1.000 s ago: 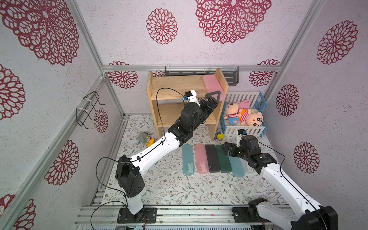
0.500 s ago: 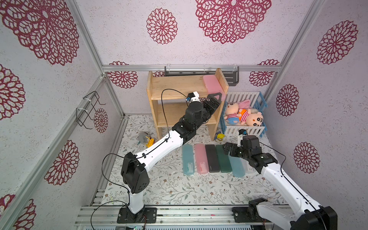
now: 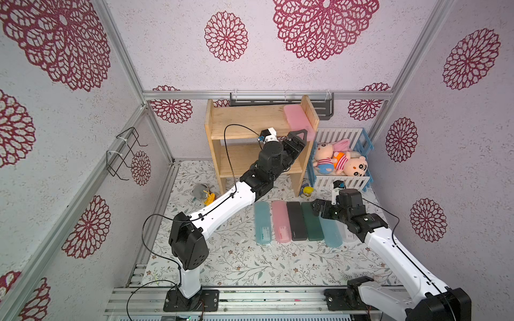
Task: Remove the pencil cases from the shelf
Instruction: Pick up the pencil case from the shelf.
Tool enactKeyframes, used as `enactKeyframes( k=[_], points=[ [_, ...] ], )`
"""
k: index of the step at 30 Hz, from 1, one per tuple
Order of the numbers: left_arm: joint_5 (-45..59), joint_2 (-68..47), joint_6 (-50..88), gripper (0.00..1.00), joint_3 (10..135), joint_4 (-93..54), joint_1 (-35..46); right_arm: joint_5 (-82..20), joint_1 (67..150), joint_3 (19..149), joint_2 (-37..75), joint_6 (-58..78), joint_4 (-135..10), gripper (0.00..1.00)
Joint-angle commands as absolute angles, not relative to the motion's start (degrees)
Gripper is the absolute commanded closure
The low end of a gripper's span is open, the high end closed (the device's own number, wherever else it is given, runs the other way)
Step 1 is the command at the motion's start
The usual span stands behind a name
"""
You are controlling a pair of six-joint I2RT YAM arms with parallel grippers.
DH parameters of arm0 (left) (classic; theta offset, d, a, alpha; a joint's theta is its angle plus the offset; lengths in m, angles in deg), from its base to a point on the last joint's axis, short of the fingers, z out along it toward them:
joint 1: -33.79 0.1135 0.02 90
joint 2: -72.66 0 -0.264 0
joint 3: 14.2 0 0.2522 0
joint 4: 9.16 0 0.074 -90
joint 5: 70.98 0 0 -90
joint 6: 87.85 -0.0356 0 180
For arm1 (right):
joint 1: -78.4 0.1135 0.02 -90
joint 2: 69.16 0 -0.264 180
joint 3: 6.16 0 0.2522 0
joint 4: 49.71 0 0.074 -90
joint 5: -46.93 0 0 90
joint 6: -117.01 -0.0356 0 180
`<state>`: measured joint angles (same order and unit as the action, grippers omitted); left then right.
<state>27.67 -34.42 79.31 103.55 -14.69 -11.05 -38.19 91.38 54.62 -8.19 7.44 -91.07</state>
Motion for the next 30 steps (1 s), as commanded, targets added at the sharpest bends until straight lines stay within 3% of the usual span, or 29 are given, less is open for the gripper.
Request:
enactKeyframes(
  k=[1,17,24,28,30],
  points=[
    [28.32,-33.34,78.69,0.21,103.66,-14.90,-10.68,-37.36,91.06,57.06,-9.14,8.12,-90.46,0.01],
    [28.97,-31.98,78.70,0.21,102.96,-14.83,-10.92,-37.24,91.12,56.99,-9.57,7.41,-90.48,0.01],
    [31.33,-31.26,77.49,0.11,104.04,-17.82,-11.25,-37.62,91.13,57.58,-9.13,7.67,-90.62,0.01],
    [33.15,-30.64,76.73,0.22,104.15,-19.47,-11.30,-37.63,91.09,57.53,-8.80,7.70,-90.08,0.01],
    [34.02,-30.30,76.51,0.33,104.08,-19.97,-11.23,-37.59,91.14,57.45,-8.94,7.36,-89.78,0.01]
  ],
)
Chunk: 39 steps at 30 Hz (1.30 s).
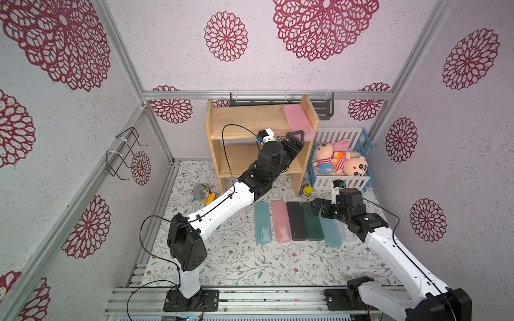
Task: Remove the pencil cases from the shelf
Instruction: Pick up the pencil case from the shelf.
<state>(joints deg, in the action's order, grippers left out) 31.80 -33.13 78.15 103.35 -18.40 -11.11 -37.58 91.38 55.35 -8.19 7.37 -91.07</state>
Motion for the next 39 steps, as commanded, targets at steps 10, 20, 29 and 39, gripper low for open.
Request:
enactKeyframes(
  k=[10,20,29,39],
  points=[
    [32.51,-32.80,76.58,0.42,107.87,-18.70,-11.35,-37.61,91.13,56.30,-9.17,7.67,-88.88,0.01],
    [28.88,-37.37,78.43,0.47,113.92,-19.55,-11.47,-37.88,91.07,56.82,-8.64,8.55,-89.48,0.01],
    [28.98,-36.76,78.69,0.45,111.08,-18.30,-11.47,-38.02,91.06,56.47,-9.57,8.69,-89.93,0.01],
    [27.85,-35.97,79.04,0.94,109.45,-16.26,-11.46,-38.92,91.06,56.51,-10.77,8.38,-90.61,0.01]
  ],
)
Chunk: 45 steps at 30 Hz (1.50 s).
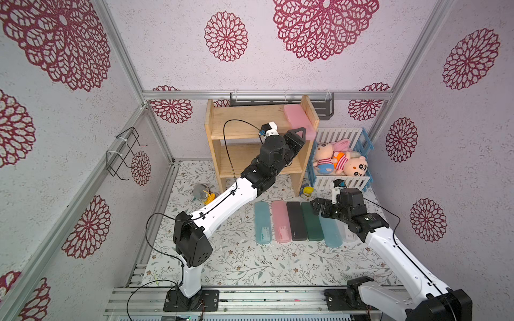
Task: Remove the pencil cases from the shelf
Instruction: Pick up the pencil case from the shelf.
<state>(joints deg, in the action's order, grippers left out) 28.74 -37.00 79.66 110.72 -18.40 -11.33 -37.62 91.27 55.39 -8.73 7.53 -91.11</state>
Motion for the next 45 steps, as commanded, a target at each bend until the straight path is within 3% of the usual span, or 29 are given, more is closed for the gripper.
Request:
enactKeyframes(
  k=[1,11,20,25,28,35,45],
  points=[
    [27.89,-35.54,79.18,1.00,108.50,-15.66,-11.47,-39.19,91.06,56.71,-10.93,8.25,-90.78,0.01],
    [28.87,-23.19,72.02,1.00,88.15,-5.16,-12.42,-40.87,93.24,60.61,-17.14,6.81,-91.69,0.01],
    [40.26,4.32,46.76,1.00,55.82,-5.16,-18.63,-47.36,108.96,69.65,-22.46,0.90,-89.22,0.01],
    [47.41,22.38,40.66,1.00,35.18,-3.61,-23.30,-33.97,113.20,63.15,-22.42,-4.33,-72.39,0.01],
    [48.26,32.42,38.68,1.00,27.14,-4.57,-24.66,-33.79,118.30,62.10,-19.43,-7.91,-64.75,0.01],
    [49.86,51.98,37.00,1.00,17.86,-10.68,-26.60,-47.86,132.78,71.01,-6.35,-8.10,-66.98,0.01],
    [51.95,61.43,37.60,1.00,17.36,-21.86,-26.66,-48.61,139.64,79.51,9.91,-9.05,-60.48,0.01]
  ],
)
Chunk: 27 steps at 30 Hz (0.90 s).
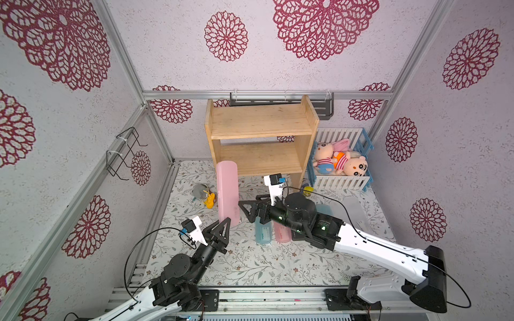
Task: Remove the pencil cases from the shelf
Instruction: Pick up the pencil case from the shelf, then place the pencil case at the center of the board.
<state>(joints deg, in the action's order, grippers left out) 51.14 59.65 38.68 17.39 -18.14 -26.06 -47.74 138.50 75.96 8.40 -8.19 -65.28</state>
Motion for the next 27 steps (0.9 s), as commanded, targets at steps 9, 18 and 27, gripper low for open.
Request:
enactKeyframes(
  k=[9,18,27],
  points=[
    [53.37,69.47,38.49,1.00,16.79,-28.07,-26.59,-49.32,141.79,90.82,20.60,-7.60,-66.29,0.01],
    [53.76,70.73,38.84,1.00,16.44,-30.04,-26.62,-49.12,142.26,100.12,27.12,-6.28,-72.01,0.01],
    [53.21,69.63,38.86,1.00,16.70,-30.08,-26.66,-51.84,142.35,106.04,31.83,-6.55,-77.82,0.14]
  ],
)
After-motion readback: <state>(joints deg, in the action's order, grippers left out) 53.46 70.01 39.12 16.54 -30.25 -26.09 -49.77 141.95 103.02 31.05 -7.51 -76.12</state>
